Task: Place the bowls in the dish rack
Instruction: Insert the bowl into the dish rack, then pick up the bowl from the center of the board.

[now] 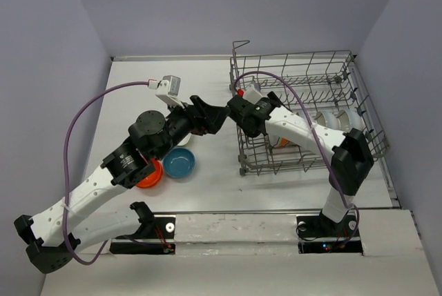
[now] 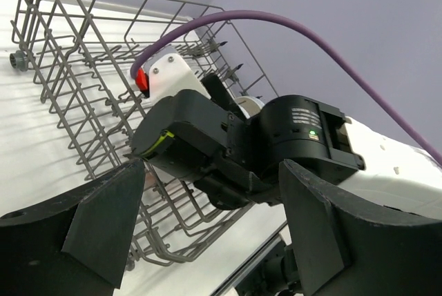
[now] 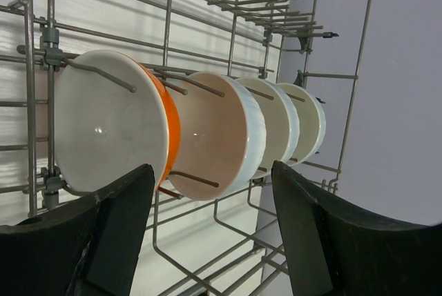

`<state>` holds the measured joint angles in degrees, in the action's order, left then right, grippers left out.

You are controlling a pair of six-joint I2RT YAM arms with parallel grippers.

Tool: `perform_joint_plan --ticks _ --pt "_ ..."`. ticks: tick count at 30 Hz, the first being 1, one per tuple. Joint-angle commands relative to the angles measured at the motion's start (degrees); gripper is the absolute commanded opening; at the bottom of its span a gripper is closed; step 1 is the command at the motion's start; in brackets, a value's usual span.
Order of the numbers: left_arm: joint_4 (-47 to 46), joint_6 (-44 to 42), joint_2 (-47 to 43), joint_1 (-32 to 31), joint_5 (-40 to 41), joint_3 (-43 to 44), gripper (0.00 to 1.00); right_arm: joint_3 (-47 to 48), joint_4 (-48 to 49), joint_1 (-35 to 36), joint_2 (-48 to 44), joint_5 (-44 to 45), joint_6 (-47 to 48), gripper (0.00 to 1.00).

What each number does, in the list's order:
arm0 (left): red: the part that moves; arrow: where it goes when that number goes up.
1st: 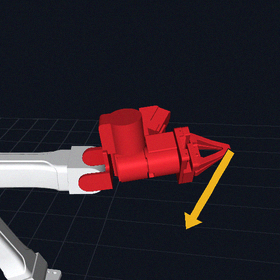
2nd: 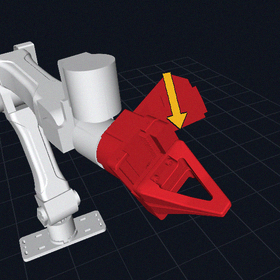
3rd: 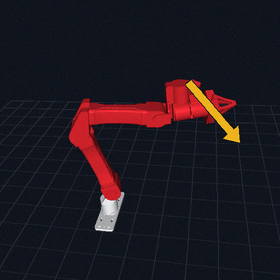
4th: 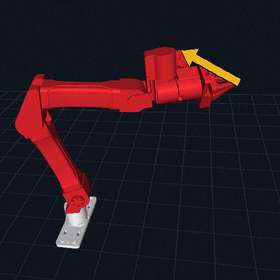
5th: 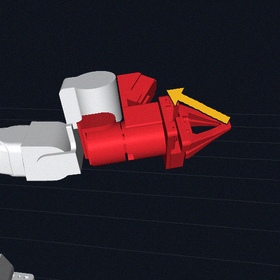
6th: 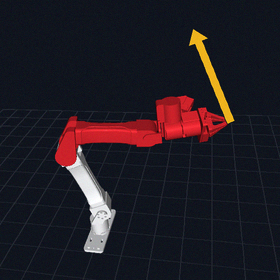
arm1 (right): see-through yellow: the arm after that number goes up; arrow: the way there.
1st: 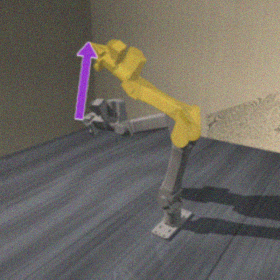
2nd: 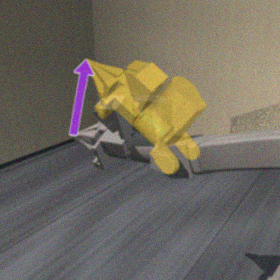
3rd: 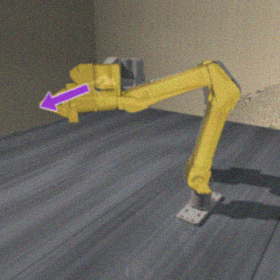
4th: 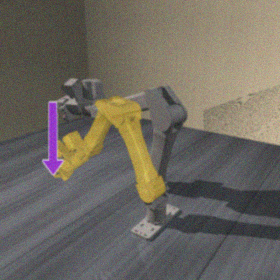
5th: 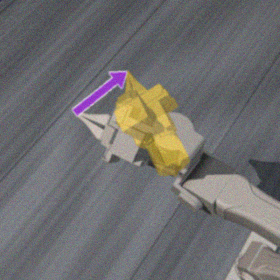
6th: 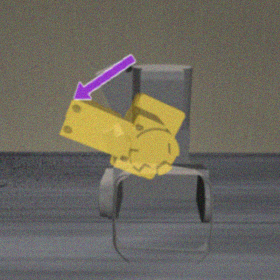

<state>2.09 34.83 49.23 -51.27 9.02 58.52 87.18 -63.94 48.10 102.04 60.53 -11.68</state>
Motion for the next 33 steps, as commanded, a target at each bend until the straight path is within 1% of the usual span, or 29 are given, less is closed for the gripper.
perform_joint_plan --ticks 1,10,16,19,20,22,23,26,29,31,33 --pt "-2.4 0.0 0.3 0.4 1.2 3.5 0.88 -0.1 -0.5 1.4 -4.8 0.6 0.6 0.74" --pt "-2.2 -0.4 1.7 0.5 3.5 5.0 0.88 -0.1 -0.5 1.4 -8.9 2.0 0.3 0.76" --pt "-2.2 -1.1 2.8 0.5 5.0 7.1 0.88 0.0 -0.7 1.4 -11.0 4.7 -0.4 0.77" --pt "-2.1 -2.1 3.3 0.5 6.0 8.4 0.88 0.3 -2.0 1.4 -12.3 7.3 -2.8 0.80" --pt "-0.6 -2.4 3.3 0.5 6.5 8.7 0.88 0.4 -2.8 1.4 -12.7 8.0 -4.2 0.80" --pt "0.4 -3.6 3.4 0.5 8.6 9.5 0.88 1.7 -3.8 1.4 -13.8 9.1 -5.9 0.81" --pt "1.5 -3.8 3.5 0.5 10.0 10.5 0.88 2.4 -6.2 1.4 -14.5 10.2 -8.4 0.81" --pt "3.5 -4.9 3.8 0.5 11.8 12.5 0.88 3.8 -6.6 1.4 -16.7 10.2 -9.3 0.81" --pt "6.0 -5.3 4.2 0.5 16.1 14.1 0.88 4.7 -6.5 1.4 -20.8 9.6 -10.3 0.81" --pt "8.4 -5.3 4.5 0.6 18.5 14.4 0.88 4.6 -5.5 1.4 -22.9 6.7 -9.7 0.82" --pt "9.9 -4.6 4.9 0.7 21.6 14.3 0.88 3.5 -1.6 1.4 -25.6 6.4 -6.8 0.82"
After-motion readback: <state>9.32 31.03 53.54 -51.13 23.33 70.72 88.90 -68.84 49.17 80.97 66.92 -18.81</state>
